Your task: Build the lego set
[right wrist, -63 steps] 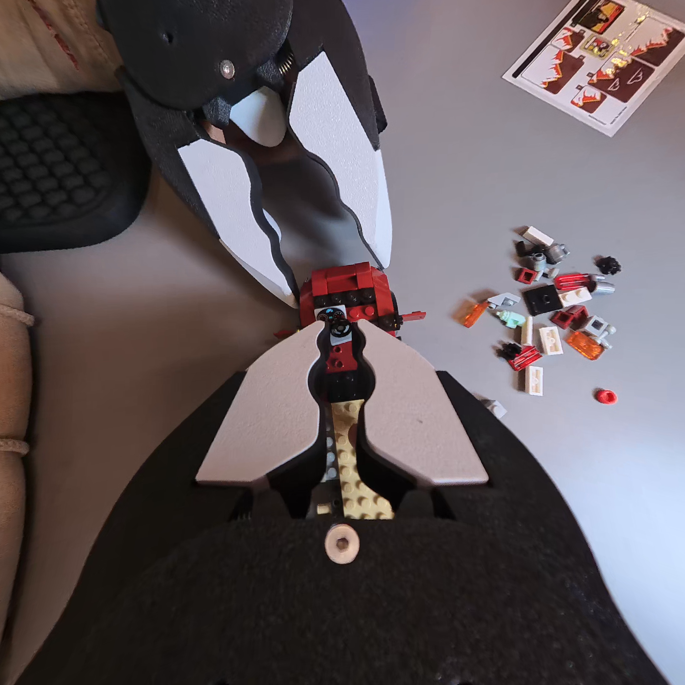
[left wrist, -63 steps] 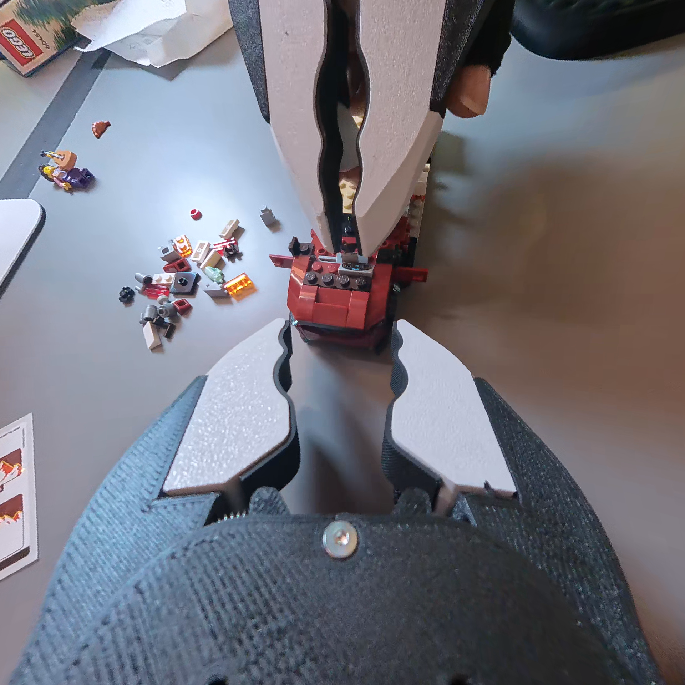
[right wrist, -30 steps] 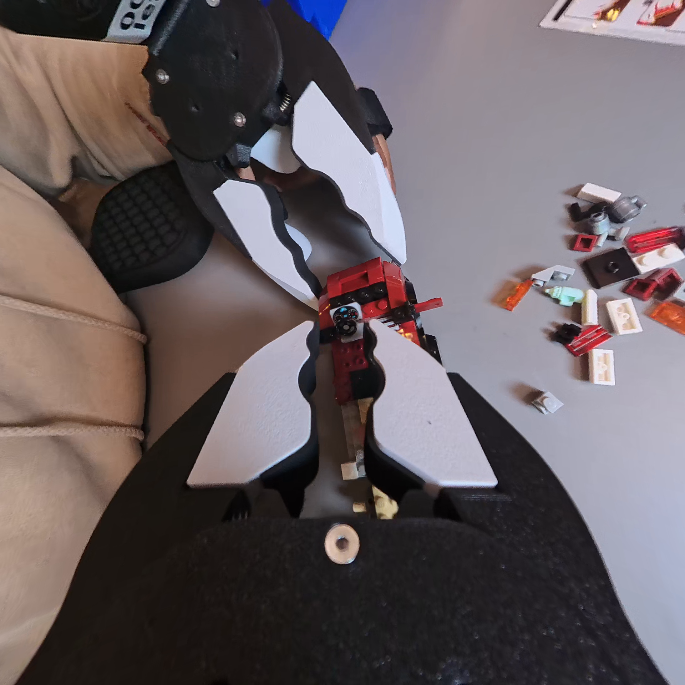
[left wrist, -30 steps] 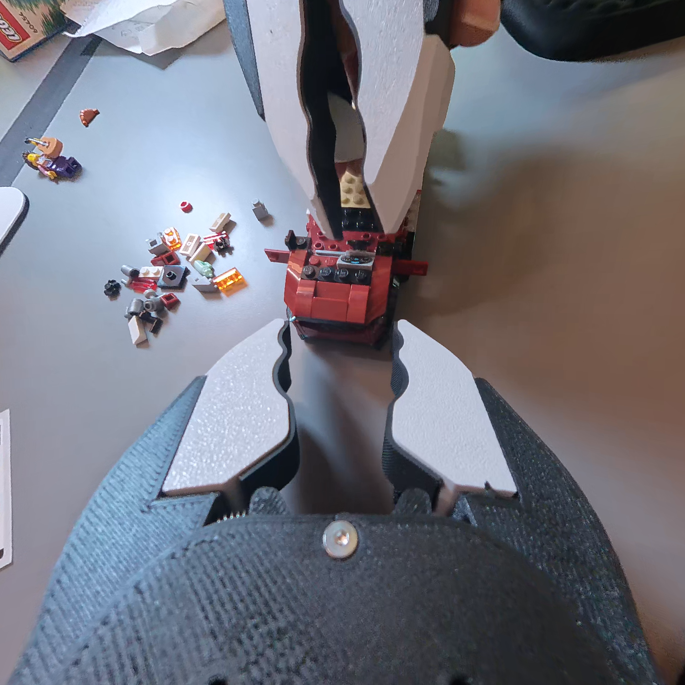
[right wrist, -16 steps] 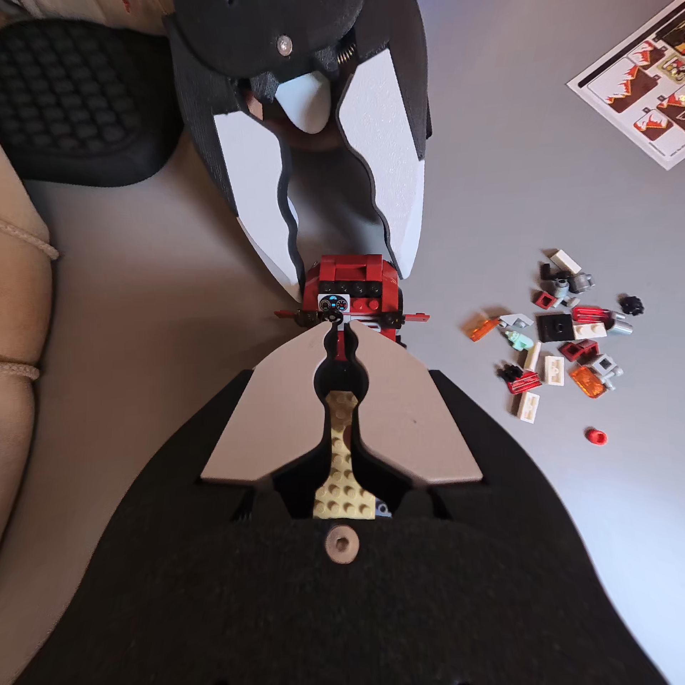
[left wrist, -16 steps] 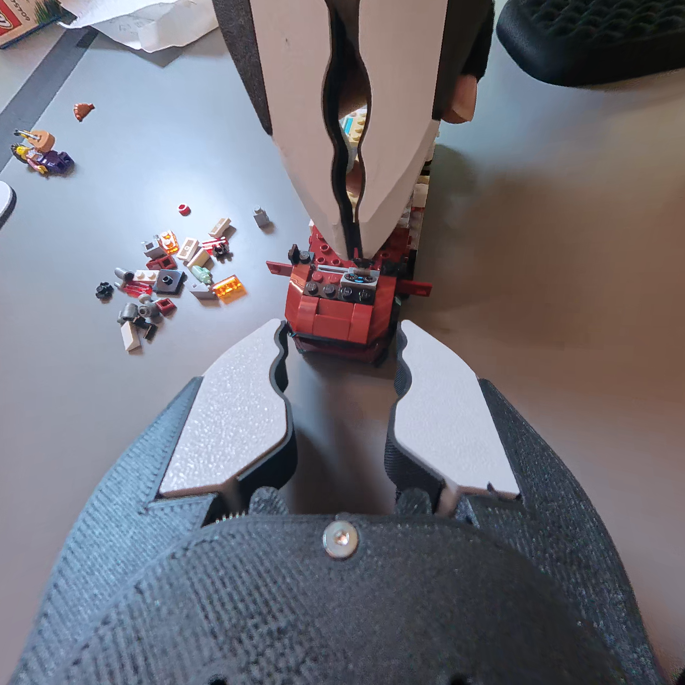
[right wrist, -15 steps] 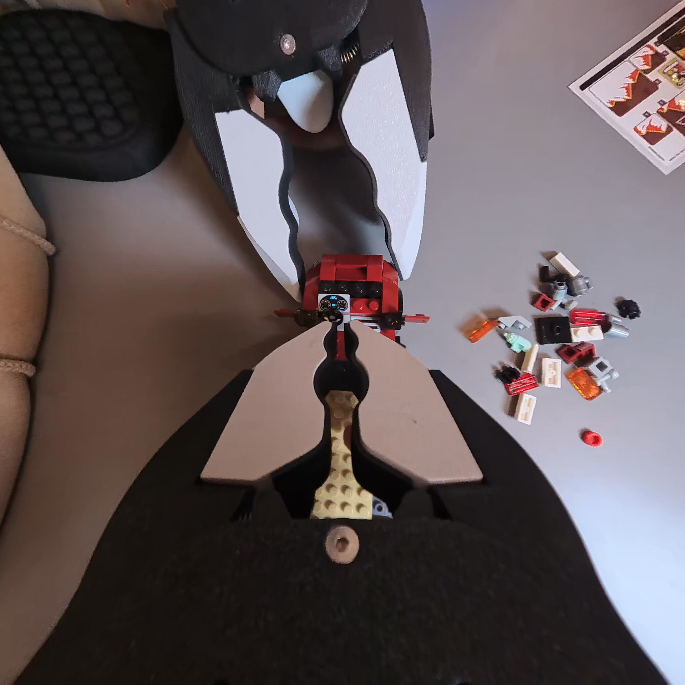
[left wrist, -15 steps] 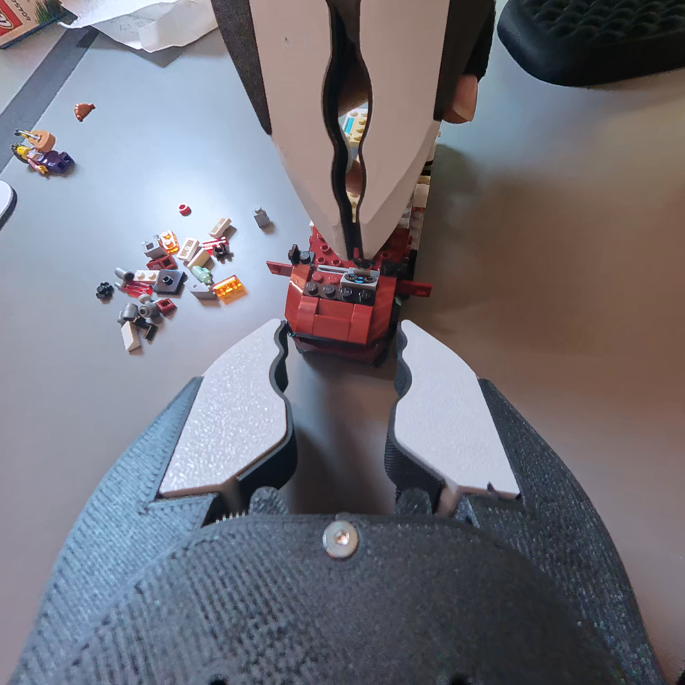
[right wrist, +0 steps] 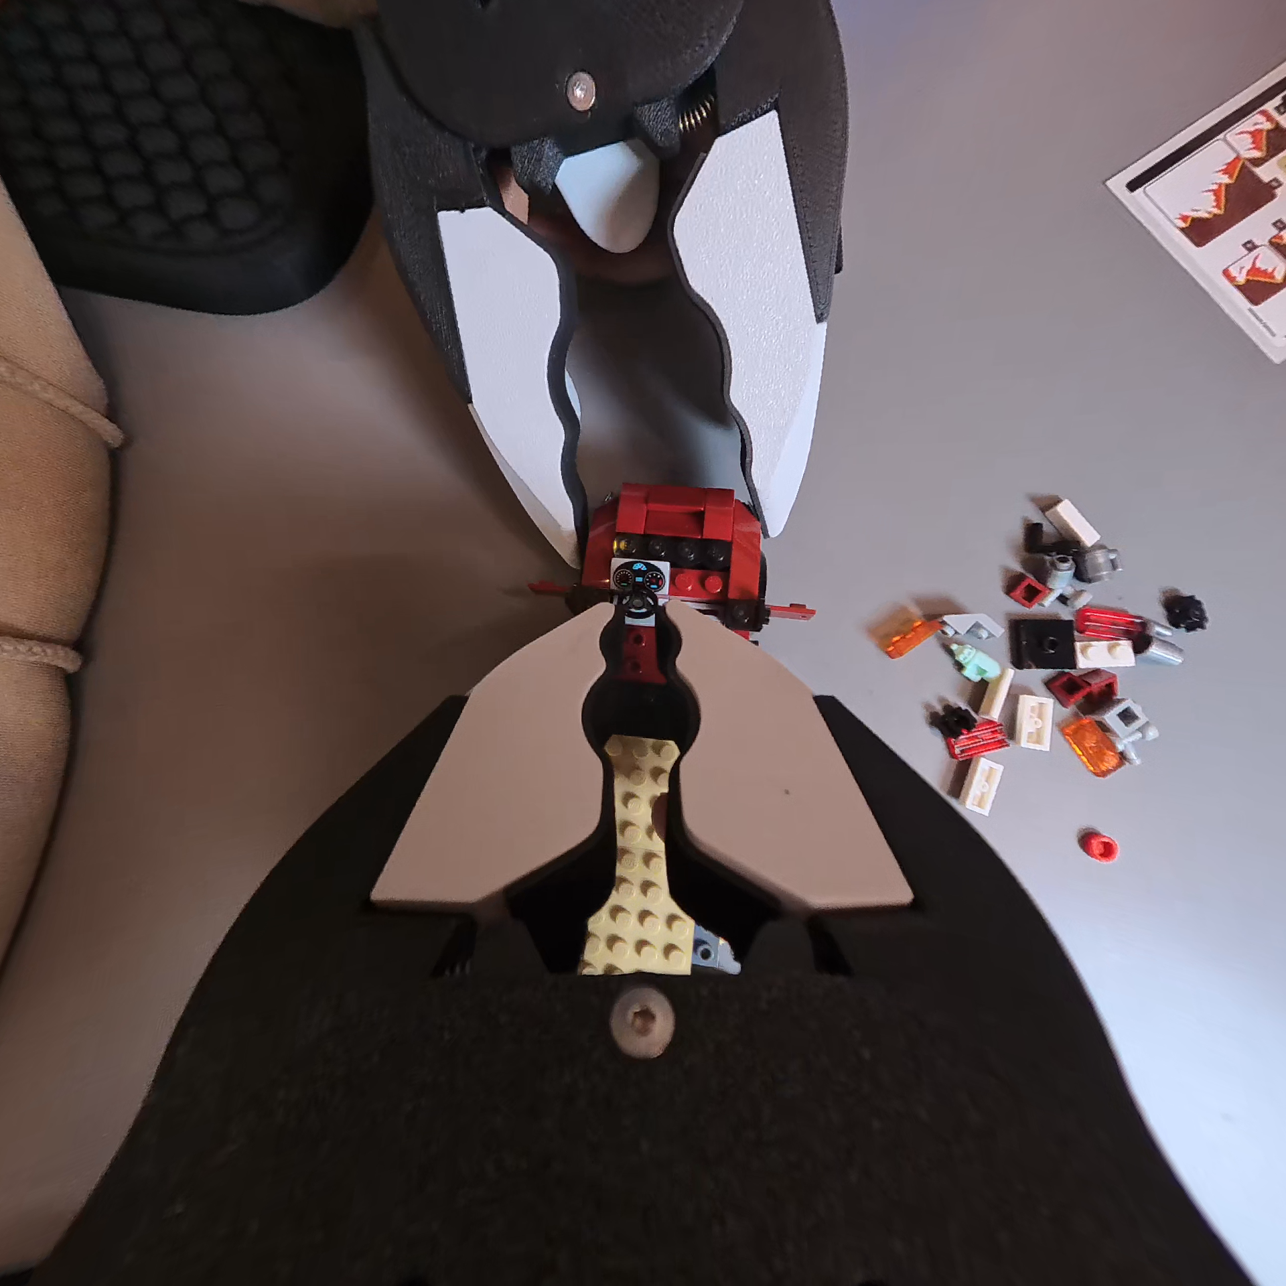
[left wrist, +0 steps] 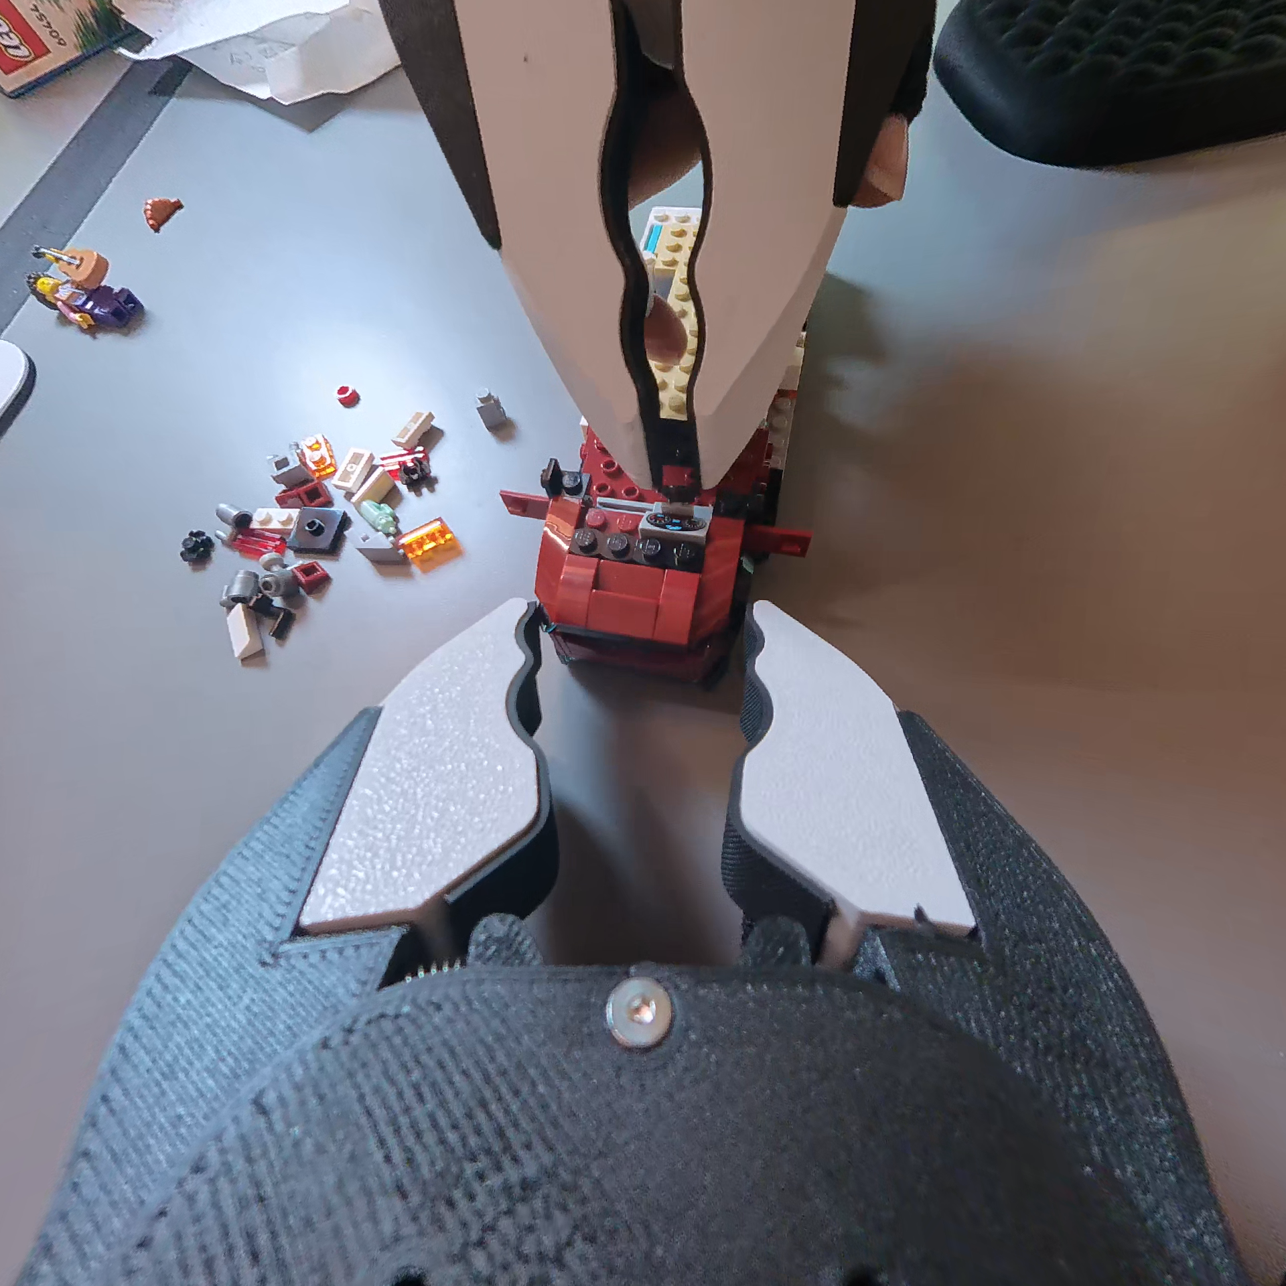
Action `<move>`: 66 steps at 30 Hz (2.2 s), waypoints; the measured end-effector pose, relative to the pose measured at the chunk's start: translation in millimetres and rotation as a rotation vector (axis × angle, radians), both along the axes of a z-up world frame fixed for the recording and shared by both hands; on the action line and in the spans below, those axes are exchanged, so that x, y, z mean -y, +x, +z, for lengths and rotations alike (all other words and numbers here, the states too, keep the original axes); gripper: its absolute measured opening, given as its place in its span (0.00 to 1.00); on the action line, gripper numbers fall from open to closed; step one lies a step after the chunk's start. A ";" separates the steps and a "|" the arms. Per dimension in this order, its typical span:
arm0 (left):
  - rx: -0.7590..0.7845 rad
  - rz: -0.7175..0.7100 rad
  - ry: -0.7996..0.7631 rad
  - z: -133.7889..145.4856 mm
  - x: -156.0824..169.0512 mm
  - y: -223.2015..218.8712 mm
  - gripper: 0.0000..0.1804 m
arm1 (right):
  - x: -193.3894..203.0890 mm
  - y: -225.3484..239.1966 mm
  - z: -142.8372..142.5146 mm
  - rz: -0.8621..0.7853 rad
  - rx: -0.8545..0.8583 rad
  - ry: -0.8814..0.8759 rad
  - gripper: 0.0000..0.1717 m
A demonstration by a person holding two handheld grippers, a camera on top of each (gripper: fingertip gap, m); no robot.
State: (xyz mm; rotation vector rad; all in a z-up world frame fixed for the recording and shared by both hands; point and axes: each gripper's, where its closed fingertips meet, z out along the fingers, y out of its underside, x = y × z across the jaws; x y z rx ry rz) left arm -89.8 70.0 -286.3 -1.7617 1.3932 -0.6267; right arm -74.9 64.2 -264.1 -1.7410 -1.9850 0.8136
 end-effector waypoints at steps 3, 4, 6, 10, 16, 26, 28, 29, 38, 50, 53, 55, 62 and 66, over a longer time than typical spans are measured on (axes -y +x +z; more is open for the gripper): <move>-0.002 -0.003 0.000 0.0 0.5 0.7 0.31 | -1.7 0.6 -1.8 0.006 0.007 0.015 0.00; -0.003 -0.002 -0.001 0.0 0.5 0.6 0.31 | -1.4 0.5 -1.7 0.008 0.007 0.011 0.00; -0.001 0.001 -0.003 0.0 0.6 0.7 0.31 | -0.3 1.0 -1.9 0.017 0.007 0.011 0.02; -0.002 0.000 -0.004 0.0 0.5 0.7 0.31 | -0.4 1.0 -2.0 0.022 0.003 0.018 0.02; 0.003 0.002 -0.003 -0.1 0.3 0.8 0.31 | -1.6 1.5 -2.5 0.025 0.003 0.011 0.02; 0.002 0.001 0.001 -0.2 0.3 1.0 0.31 | -0.4 2.8 -9.2 0.077 0.019 0.023 0.04; 0.001 0.003 0.001 -0.2 0.4 1.1 0.31 | -0.5 2.7 -9.5 0.096 0.030 0.040 0.04; 0.000 0.004 0.001 -0.3 0.4 1.1 0.31 | -0.8 2.6 -9.6 0.107 0.041 0.052 0.04; 0.000 0.016 -0.001 -0.5 0.9 1.4 0.31 | -0.9 2.0 -10.4 0.161 0.100 0.111 0.02; -0.003 0.008 0.005 -0.5 1.0 0.9 0.31 | 2.2 2.6 -0.9 0.118 0.040 0.052 0.08; -0.002 0.008 0.004 -0.5 1.2 0.5 0.31 | 1.7 2.3 -2.5 0.129 0.056 0.062 0.08; -0.002 0.008 0.005 -0.5 1.4 0.1 0.31 | 1.0 2.2 -2.7 0.126 0.057 0.062 0.07; -0.001 0.006 0.005 -0.5 1.6 -0.1 0.31 | 1.9 5.4 -3.9 0.055 0.050 -0.041 0.07; 0.000 0.006 0.005 -0.5 1.5 -0.2 0.31 | 0.8 8.2 -5.3 0.058 0.030 -0.032 0.08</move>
